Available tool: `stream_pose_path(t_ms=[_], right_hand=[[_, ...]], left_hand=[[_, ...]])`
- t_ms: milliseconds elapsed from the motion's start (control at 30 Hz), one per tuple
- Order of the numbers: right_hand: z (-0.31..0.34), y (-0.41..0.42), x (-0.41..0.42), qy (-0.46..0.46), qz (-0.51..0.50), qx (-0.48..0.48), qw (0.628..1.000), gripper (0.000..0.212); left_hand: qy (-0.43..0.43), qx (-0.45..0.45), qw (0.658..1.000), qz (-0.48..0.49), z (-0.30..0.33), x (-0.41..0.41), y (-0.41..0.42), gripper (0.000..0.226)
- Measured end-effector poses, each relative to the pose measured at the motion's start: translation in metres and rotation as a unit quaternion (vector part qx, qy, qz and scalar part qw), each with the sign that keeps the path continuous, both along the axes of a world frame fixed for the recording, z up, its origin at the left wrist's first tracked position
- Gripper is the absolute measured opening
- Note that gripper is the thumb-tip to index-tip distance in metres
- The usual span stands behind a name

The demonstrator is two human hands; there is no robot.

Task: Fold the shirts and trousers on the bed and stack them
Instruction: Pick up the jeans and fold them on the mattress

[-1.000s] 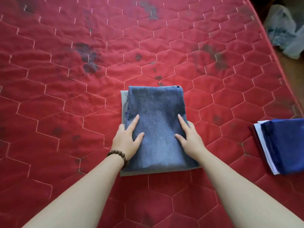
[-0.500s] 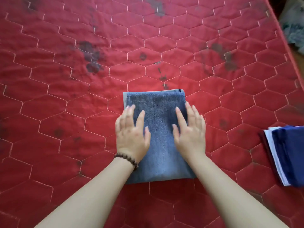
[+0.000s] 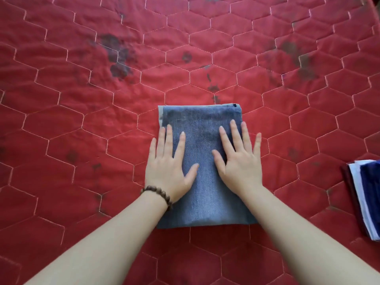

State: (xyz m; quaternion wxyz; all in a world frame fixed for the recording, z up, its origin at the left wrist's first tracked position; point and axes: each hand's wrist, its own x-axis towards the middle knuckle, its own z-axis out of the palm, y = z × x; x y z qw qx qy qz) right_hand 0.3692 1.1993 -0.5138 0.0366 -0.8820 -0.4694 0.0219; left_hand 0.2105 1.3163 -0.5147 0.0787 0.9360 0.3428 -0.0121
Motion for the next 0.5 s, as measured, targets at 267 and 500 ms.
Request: stream_pose_path(t_ms=[267,500], right_hand=[[-0.027,-0.034,-0.016,0.058,0.021,-0.018,0.998,0.066],[-0.02,-0.032,-0.019,0.037,0.012,-0.043,0.998,0.065]], left_hand=[[-0.005,-0.051,0.999,-0.005,-0.024,-0.028,-0.019,0.092],[0.019,-0.057,0.998,0.002,-0.015,-0.029,-0.02,0.092]])
